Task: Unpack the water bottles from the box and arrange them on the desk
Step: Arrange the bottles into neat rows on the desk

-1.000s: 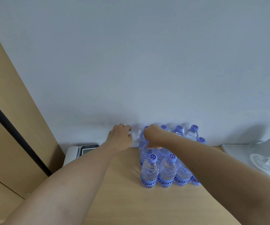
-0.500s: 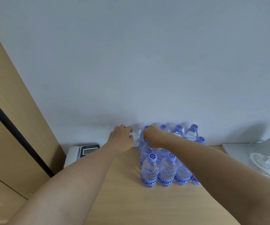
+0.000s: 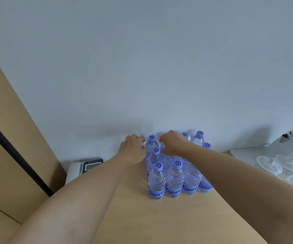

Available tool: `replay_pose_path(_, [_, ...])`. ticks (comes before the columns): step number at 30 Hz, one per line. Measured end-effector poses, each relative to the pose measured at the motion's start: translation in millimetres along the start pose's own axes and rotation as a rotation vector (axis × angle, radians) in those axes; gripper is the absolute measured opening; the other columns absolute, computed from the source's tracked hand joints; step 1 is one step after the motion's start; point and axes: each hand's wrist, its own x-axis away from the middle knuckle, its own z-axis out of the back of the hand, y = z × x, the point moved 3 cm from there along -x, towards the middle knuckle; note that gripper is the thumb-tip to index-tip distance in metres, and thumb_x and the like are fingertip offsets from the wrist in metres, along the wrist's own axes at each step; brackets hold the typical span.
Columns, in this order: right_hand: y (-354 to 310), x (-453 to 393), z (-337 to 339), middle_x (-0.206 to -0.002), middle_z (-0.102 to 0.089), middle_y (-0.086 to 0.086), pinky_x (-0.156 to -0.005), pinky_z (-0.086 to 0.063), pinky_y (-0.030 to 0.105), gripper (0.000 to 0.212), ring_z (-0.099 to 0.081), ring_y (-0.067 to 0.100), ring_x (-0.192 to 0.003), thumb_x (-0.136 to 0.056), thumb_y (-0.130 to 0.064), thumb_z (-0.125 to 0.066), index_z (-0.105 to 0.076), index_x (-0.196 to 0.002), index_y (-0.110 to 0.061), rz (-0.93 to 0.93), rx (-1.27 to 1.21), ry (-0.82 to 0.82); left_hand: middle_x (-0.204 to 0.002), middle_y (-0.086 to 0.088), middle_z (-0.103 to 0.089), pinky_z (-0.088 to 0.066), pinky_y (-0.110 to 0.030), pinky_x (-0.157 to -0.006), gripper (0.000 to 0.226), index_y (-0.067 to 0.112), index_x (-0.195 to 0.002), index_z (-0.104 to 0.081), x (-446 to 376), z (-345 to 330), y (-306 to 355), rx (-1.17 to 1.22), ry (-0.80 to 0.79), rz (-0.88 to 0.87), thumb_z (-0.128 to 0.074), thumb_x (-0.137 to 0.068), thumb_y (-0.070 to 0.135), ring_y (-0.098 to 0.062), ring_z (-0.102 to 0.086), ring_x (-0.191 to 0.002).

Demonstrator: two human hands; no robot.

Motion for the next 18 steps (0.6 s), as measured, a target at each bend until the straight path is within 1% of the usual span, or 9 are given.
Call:
replay_pose_path(1, [4, 3, 0, -0.103, -0.063, 0.007, -0.068, -0.054, 0.034, 0.024, -0.063, 0.028, -0.092, -0.083, -0.021, -0.063, -0.067, -0.104, -0.013, -0.012, 0.001, 0.005, -0.12, -0.009, -0.054, -0.046, -0.042, -0.091, 0.034, 0.017, -0.124, -0.055, 1, -1, 3, -0.005, -0.004, -0.008, -0.044, -0.093, 0.025, -0.029, -0.046, -0.112])
replay_pose_path(3, [13, 7, -3, -0.088, -0.057, 0.004, -0.053, -0.043, 0.028, 0.006, -0.058, 0.026, -0.079, -0.083, -0.018, -0.061, -0.059, -0.08, -0.014, -0.046, 0.024, 0.005, -0.119, -0.008, -0.054, -0.046, -0.041, -0.089, 0.033, 0.017, -0.124, -0.055, -1, -2, 9, -0.004, 0.005, -0.007, -0.044, -0.094, 0.027, -0.029, -0.046, -0.111])
replay_pose_path(4, [18, 6, -5, -0.079, -0.051, 0.002, -0.048, -0.037, 0.026, 0.017, -0.054, 0.025, -0.071, -0.082, -0.017, -0.06, -0.049, -0.068, -0.015, -0.074, 0.009, 0.017, -0.119, -0.008, -0.054, -0.046, -0.04, -0.088, 0.033, 0.018, -0.124, -0.055, -3, -2, 12, 0.001, 0.016, -0.002, -0.043, -0.095, 0.027, -0.028, -0.046, -0.111])
replay_pose_path(6, [27, 5, -10, -0.068, -0.04, 0.001, -0.048, -0.033, 0.026, 0.031, -0.048, 0.024, -0.066, -0.082, -0.017, -0.059, -0.037, -0.059, -0.016, -0.093, -0.002, 0.011, -0.118, -0.007, -0.054, -0.046, -0.039, -0.087, 0.032, 0.018, -0.124, -0.055, -7, -1, 19, 0.005, 0.033, 0.009, -0.042, -0.095, 0.028, -0.027, -0.046, -0.11])
replay_pose_path(8, [35, 2, -14, -0.065, -0.039, 0.0, -0.05, -0.036, 0.027, 0.036, -0.049, 0.022, -0.066, -0.085, -0.023, -0.06, -0.038, -0.058, -0.014, -0.089, -0.015, -0.019, -0.118, -0.006, -0.054, -0.046, -0.039, -0.087, 0.032, 0.018, -0.123, -0.055, -11, -3, 25, 0.002, 0.034, 0.022, -0.042, -0.096, 0.027, -0.026, -0.047, -0.109])
replay_pose_path(10, [40, -2, -18, -0.062, -0.038, 0.0, -0.046, -0.033, 0.025, 0.041, -0.046, 0.018, -0.06, -0.087, -0.029, -0.061, -0.039, -0.057, -0.013, -0.07, -0.028, -0.047, -0.118, -0.006, -0.054, -0.047, -0.04, -0.088, 0.033, 0.018, -0.124, -0.055, -14, -6, 31, 0.0, 0.025, 0.035, -0.042, -0.095, 0.027, -0.026, -0.047, -0.109])
replay_pose_path(13, [43, -9, -20, -0.061, -0.039, 0.001, -0.042, -0.03, 0.024, 0.04, -0.038, 0.013, -0.052, -0.087, -0.024, -0.062, -0.039, -0.058, -0.013, -0.05, -0.01, -0.066, -0.119, -0.006, -0.053, -0.047, -0.04, -0.09, 0.035, 0.018, -0.127, -0.055, -17, -10, 36, -0.006, 0.014, 0.048, -0.042, -0.096, 0.029, -0.026, -0.047, -0.11])
replay_pose_path(15, [42, -11, -19, -0.064, -0.04, 0.002, -0.042, -0.03, 0.024, 0.036, -0.041, 0.015, -0.055, -0.087, -0.018, -0.062, -0.039, -0.06, -0.013, -0.033, 0.004, -0.084, -0.118, -0.006, -0.054, -0.047, -0.04, -0.091, 0.035, 0.018, -0.127, -0.056, -18, -12, 39, 0.001, 0.011, 0.061, -0.042, -0.097, 0.031, -0.026, -0.047, -0.111])
replay_pose_path(18, [42, -13, -18, -0.069, -0.044, 0.004, -0.048, -0.037, 0.026, 0.027, -0.051, 0.023, -0.071, -0.086, -0.007, -0.058, -0.045, -0.063, -0.012, 0.012, 0.013, -0.101, -0.113, -0.007, -0.054, -0.048, -0.042, -0.089, 0.034, 0.017, -0.122, -0.058, -18, -15, 41, -0.001, 0.007, 0.07, -0.041, -0.097, 0.034, -0.027, -0.049, -0.109])
